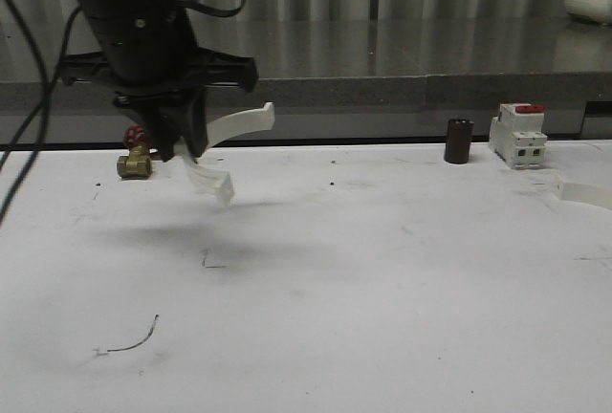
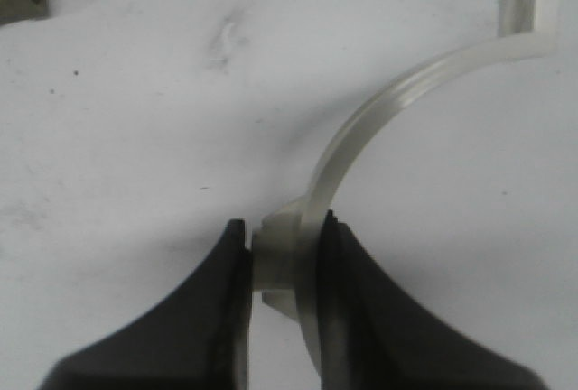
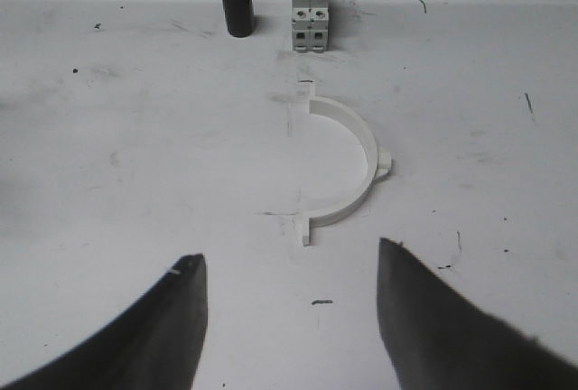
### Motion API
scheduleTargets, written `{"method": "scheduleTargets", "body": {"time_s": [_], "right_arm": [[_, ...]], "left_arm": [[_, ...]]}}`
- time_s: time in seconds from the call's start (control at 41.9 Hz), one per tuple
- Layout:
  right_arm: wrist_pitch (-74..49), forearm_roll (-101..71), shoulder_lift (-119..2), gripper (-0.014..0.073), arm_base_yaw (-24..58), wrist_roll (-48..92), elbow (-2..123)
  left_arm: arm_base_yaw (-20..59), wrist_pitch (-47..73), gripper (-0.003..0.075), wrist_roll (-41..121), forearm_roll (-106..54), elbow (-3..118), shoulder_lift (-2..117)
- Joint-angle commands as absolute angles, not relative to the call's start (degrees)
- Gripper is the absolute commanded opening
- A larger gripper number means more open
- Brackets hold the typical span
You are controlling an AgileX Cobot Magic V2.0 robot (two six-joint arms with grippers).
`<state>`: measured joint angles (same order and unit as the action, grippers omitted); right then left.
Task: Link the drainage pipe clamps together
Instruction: 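Carry the half-ring with the left gripper to the table center and lower it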
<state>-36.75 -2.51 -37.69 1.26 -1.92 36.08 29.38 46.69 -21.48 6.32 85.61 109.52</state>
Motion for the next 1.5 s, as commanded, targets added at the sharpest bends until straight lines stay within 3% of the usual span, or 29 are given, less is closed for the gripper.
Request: {"method": "scheduleTargets", "body": {"time_s": [0.0, 0.501, 1.026, 1.36, 1.479], "right_arm": [[-33.1, -1.9, -37.9, 0.0449, 0.9, -1.7, 38.1], [-33.1, -1.9, -37.9, 0.0449, 0.9, -1.7, 38.1], [-33.1, -1.9, -37.9, 0.0449, 0.9, -1.7, 38.1], [-33.1, -1.9, -37.9, 0.0449, 0.9, -1.7, 38.1], [-33.1, -1.9, -37.9, 0.0449, 0.9, -1.7, 38.1]], "left_arm": [[32.1, 46.9, -0.002, -28.1, 8.5, 90.3, 109.3], [37.8, 52.6, -0.002, -38.8, 6.6, 103.8, 123.7], [38.1, 54.2, -0.0013, -40.5, 6.3, 104.2, 123.9], [38.1, 53.7, 0.0239, -40.5, 5.8, 104.2, 123.9], [38.1, 53.5, 0.0286, -40.5, 5.8, 104.2, 123.9]]}}
